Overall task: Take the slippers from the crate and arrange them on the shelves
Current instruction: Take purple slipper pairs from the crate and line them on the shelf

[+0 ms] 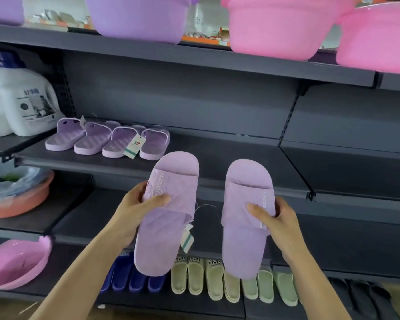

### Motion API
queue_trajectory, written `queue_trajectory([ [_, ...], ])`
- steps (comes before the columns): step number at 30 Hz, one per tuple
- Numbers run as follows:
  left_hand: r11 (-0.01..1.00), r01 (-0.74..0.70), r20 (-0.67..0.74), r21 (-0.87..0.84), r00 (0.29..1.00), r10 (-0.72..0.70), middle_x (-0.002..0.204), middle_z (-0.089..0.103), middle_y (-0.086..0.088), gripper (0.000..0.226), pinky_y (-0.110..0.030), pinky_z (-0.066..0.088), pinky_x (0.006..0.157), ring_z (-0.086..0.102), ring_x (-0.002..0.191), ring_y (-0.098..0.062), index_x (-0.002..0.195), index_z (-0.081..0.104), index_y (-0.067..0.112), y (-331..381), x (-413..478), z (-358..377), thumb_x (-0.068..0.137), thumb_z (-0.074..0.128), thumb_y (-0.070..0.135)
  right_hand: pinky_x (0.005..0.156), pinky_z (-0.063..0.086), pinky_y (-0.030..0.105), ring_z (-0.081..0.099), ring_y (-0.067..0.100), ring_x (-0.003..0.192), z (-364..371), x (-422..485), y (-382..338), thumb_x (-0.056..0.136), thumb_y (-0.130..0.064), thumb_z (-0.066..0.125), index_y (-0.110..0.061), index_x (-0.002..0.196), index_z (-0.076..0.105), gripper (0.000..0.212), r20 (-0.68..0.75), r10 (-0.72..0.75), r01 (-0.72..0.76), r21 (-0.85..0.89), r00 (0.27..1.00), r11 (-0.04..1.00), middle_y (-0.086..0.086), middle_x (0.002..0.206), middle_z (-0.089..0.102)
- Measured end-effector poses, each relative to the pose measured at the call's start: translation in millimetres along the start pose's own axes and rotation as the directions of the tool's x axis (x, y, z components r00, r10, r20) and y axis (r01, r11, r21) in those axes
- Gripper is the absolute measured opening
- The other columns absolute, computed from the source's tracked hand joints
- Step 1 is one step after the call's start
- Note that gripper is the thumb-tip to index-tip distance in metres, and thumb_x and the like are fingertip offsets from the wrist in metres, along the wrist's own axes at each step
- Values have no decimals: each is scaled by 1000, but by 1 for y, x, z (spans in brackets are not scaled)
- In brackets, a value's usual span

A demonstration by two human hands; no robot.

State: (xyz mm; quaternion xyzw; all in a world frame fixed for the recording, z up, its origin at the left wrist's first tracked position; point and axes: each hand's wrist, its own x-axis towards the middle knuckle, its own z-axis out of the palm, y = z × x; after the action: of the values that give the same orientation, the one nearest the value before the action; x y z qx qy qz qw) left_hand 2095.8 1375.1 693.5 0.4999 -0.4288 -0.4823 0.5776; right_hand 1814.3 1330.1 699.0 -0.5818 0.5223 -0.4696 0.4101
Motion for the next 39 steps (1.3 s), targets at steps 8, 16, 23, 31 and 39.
queue_trajectory([
  [8,999,-2,99,-40,995,6,101,69,-14,74,-36,53,74,67,95,-32,109,63,8,20,134,-10,47,85,43,73,55,36,62,13,88,37,120,-14,74,-31,75,-26,100,56,32,-62,0,-2,-23,998,1000,-7,98,64],
  [16,996,85,-10,-32,996,-85,73,64,2,12,-26,43,69,59,78,-18,80,65,13,24,242,7,79,69,25,75,46,34,56,17,86,66,220,-19,78,-41,69,-22,81,57,23,-113,157,-149,71,981,986,1,90,61],
  [23,990,137,-210,46,970,-125,85,59,-6,31,-34,45,74,58,84,-27,82,60,10,7,314,22,69,73,35,63,42,27,57,22,81,89,292,8,82,-44,65,-5,98,63,42,-154,272,-257,108,950,960,9,92,63],
  [31,908,14,-291,418,949,120,77,52,-1,14,-25,31,64,45,75,-21,84,56,16,-16,343,30,92,46,10,77,39,27,58,23,98,121,320,30,96,-34,46,-7,102,64,33,-202,106,-118,-51,974,992,9,102,63],
  [39,767,-208,-85,607,943,323,120,58,-7,33,-15,35,83,55,109,-20,122,57,8,-8,327,15,90,52,7,91,37,27,52,22,118,115,316,34,96,-32,46,-8,126,54,39,-108,-16,-12,-252,994,968,8,128,57],
])
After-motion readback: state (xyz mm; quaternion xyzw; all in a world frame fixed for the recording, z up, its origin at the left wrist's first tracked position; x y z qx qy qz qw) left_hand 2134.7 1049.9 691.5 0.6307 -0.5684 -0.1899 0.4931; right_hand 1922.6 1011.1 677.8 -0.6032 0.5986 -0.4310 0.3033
